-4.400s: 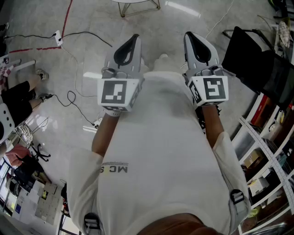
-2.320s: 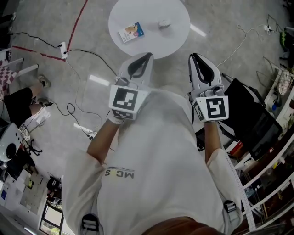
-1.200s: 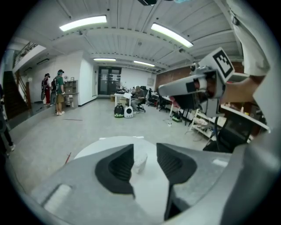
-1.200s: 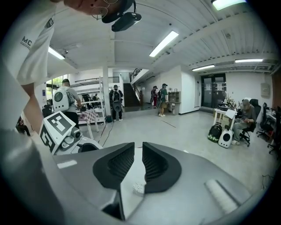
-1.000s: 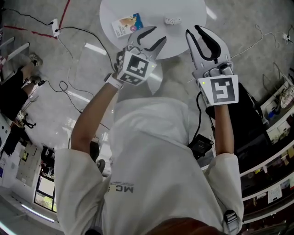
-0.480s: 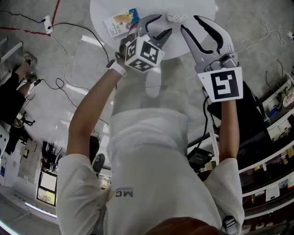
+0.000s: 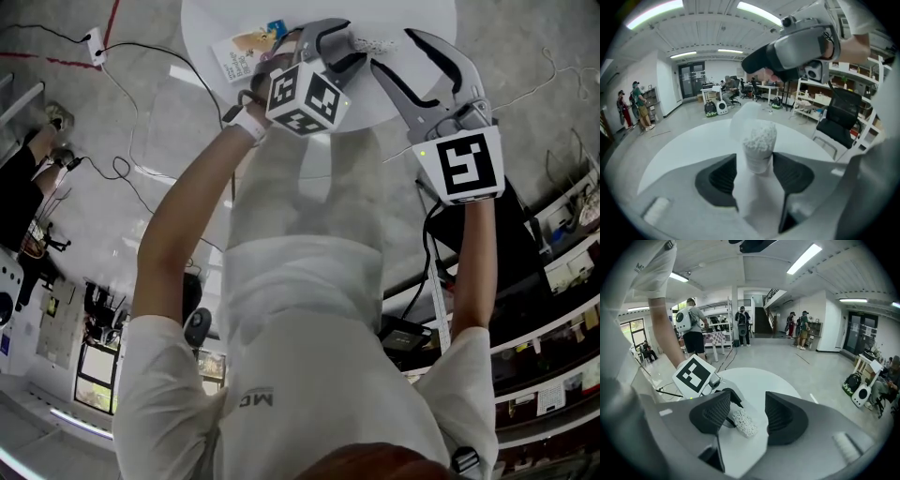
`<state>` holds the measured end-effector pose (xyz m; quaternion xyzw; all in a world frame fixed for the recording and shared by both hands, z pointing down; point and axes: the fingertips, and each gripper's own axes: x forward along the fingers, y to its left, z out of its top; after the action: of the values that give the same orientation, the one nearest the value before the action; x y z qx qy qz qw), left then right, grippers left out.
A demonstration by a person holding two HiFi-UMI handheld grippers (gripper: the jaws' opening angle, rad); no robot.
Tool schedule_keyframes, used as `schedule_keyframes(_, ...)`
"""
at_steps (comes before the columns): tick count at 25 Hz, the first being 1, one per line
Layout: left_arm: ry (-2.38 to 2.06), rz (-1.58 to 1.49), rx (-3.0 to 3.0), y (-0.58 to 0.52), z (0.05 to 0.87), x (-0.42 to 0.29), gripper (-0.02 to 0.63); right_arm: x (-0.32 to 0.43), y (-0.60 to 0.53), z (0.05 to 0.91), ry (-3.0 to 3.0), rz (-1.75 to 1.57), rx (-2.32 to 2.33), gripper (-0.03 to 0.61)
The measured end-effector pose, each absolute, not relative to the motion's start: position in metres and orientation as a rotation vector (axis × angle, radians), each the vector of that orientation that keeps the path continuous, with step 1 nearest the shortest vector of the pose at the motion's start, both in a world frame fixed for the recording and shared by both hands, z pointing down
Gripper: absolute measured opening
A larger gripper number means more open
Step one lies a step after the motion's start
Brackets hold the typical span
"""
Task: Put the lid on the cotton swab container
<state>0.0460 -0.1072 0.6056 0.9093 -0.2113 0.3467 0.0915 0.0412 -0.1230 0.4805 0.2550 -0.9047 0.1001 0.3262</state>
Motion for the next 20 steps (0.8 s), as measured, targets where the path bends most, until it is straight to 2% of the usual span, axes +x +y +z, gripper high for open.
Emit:
schedule_keyframes(3,-0.603,1.027,2.727,-0.108,0.61,0.05,0.203,0.039,-0.126,0.491,-2.369,0.285,0.655,0.233)
schedule_keyframes(6,-0.594,1.03,2.726,-0.108,0.614,0.053,0.201,0.041,-0.129,0.499,-2.361,0.336,0.651,0.21)
schedule_keyframes(9,-0.569,1.034,2.722,-0.109,0.618,0.056,0.25,0.042,-0.131,0.505,-2.348,0.379,0.628,0.202)
schedule_keyframes(11,-0.555,1.044,2.732,-0.11,0.62,0.058,0.256,0.043,-0.131,0.508,-2.343,0.394,0.615,0.202)
schedule_keyframes(14,-0.541,1.058,2.759,-0.112,0.622,0.06,0.204,0.043,-0.132,0.511,-2.342,0.4,0.605,0.202)
schedule_keyframes(20,-0.52,1.055,2.772,-0.113,0.623,0.06,0.193,0.047,-0.133,0.512,-2.333,0.398,0.615,0.202)
